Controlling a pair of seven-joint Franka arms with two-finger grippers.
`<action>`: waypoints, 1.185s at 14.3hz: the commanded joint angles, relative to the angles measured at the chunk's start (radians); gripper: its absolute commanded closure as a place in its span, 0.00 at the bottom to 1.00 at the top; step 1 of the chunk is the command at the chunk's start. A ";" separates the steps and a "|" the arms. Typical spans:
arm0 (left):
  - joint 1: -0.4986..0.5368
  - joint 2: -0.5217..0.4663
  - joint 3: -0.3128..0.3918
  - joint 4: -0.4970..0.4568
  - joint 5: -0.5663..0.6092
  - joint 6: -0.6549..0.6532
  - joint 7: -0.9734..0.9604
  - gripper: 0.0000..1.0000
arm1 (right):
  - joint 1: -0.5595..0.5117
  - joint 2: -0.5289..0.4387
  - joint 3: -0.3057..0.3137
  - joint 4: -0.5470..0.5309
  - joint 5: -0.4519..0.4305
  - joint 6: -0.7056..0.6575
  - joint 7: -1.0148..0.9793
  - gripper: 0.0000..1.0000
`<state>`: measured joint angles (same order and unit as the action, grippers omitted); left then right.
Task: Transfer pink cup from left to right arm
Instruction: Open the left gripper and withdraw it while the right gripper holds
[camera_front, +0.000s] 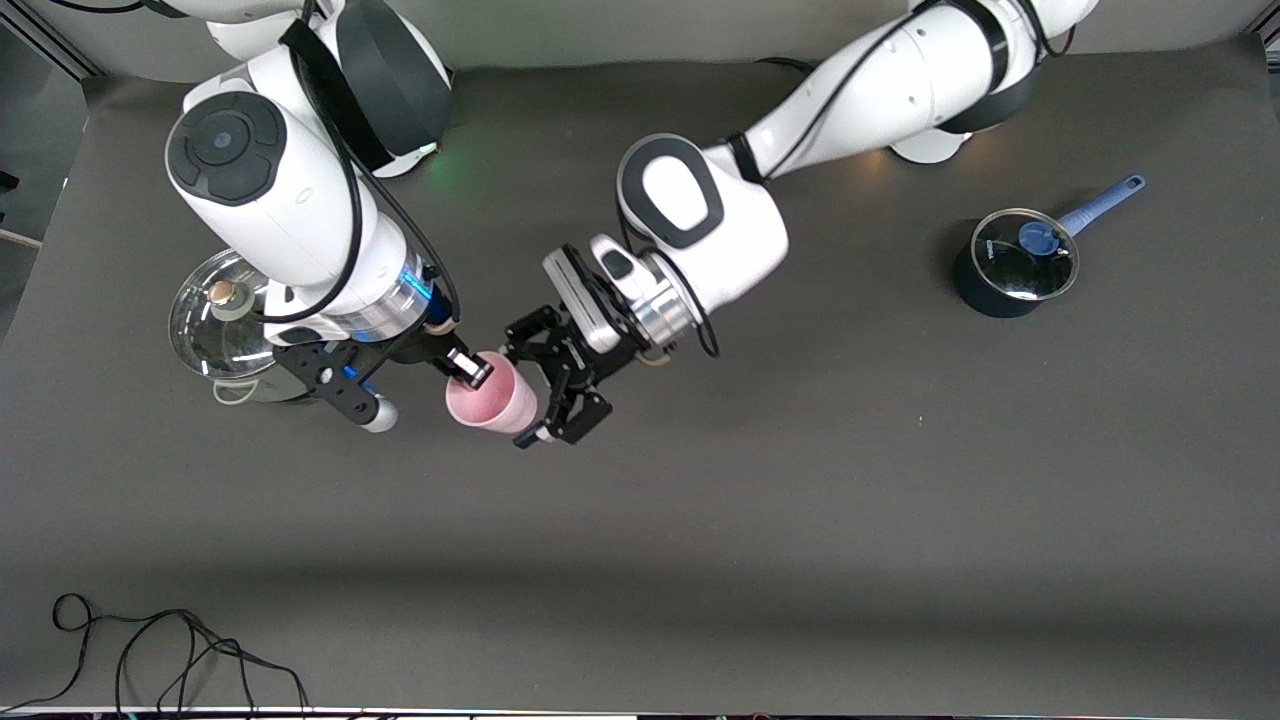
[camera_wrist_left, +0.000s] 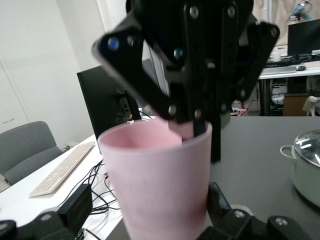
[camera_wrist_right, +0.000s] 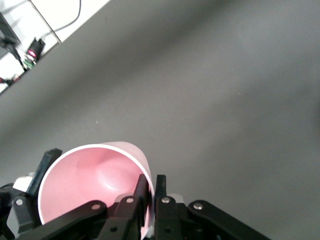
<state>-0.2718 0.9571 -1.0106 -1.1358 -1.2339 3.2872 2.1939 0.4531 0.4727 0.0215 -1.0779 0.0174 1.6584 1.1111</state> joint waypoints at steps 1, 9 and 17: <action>0.159 -0.084 0.020 -0.157 0.043 -0.055 -0.019 0.00 | -0.007 -0.023 -0.014 0.004 -0.045 -0.095 0.003 1.00; 0.508 -0.276 0.021 -0.438 0.073 -0.538 -0.020 0.00 | -0.037 -0.010 -0.025 -0.001 -0.102 -0.074 -0.031 1.00; 0.903 -0.484 0.027 -0.573 0.473 -1.228 -0.282 0.00 | -0.422 -0.008 -0.023 0.001 -0.097 -0.052 -0.751 1.00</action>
<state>0.5523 0.5520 -0.9844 -1.6837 -0.9034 2.2006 2.0598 0.0970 0.4729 -0.0128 -1.0758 -0.0760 1.6052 0.5657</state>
